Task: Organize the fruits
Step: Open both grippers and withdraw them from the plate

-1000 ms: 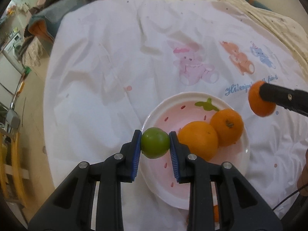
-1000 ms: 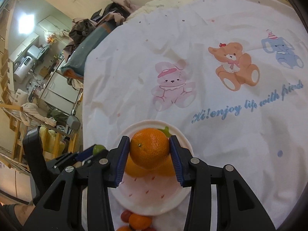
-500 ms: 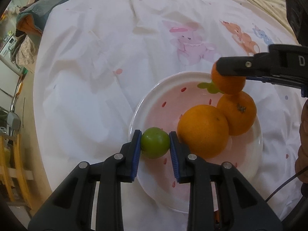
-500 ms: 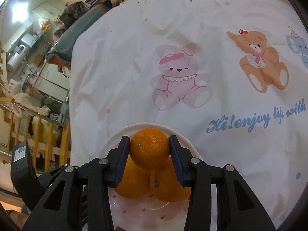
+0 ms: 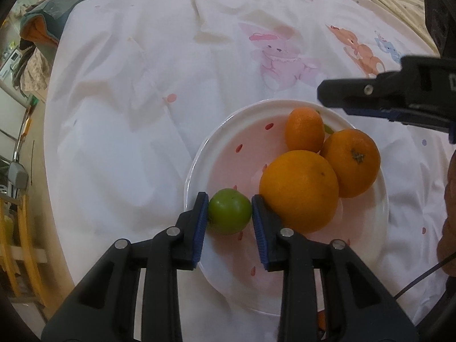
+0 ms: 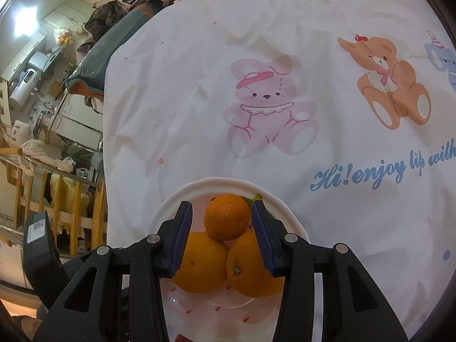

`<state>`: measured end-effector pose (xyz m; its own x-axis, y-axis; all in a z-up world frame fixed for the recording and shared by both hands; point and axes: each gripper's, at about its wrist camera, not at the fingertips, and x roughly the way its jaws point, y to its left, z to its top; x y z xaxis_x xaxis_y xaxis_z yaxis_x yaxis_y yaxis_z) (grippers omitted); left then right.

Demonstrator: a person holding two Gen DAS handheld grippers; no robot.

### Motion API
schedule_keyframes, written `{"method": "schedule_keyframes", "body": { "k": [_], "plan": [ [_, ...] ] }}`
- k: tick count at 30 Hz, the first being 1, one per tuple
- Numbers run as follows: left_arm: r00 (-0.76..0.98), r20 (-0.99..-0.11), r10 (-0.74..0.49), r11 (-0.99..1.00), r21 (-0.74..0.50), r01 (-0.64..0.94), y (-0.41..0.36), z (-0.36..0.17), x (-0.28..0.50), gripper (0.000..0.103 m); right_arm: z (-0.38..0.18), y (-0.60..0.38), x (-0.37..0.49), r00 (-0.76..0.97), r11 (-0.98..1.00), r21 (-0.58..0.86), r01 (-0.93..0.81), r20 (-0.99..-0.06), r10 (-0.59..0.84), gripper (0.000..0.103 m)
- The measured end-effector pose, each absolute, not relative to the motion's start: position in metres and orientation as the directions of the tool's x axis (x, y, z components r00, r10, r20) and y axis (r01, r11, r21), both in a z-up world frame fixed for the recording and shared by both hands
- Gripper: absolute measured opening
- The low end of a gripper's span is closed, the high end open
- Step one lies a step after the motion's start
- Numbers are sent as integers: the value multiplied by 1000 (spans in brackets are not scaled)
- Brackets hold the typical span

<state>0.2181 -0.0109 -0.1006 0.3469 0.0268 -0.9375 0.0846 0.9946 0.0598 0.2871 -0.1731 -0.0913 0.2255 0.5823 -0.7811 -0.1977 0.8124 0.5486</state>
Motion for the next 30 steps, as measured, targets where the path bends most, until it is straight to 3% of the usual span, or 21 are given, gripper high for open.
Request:
{"method": "schedule_keyframes", "body": {
  "k": [5,9,13,18,30],
  "plan": [
    [343,-939,28,994,61,87,-11,-100,218,34,-73,-186,282,272,819,544,-183,-773,574,69],
    [348,-936,58,991,97,96,-16,-98,210,37,-62,-196,272,296,824,540,-174,-769,566,69],
    [393,-911,127,983,169,73,-17,-91,203,65,-50,-205,258,308,831,529,-173,-772,556,69],
    [421,-904,76,991,113,65,-9,-78,196,76,-32,-214,233,332,837,511,-196,-768,547,69],
    [502,-865,-12,998,21,59,-4,-33,168,77,-15,-238,156,374,843,506,-181,-758,535,70]
  ]
}}
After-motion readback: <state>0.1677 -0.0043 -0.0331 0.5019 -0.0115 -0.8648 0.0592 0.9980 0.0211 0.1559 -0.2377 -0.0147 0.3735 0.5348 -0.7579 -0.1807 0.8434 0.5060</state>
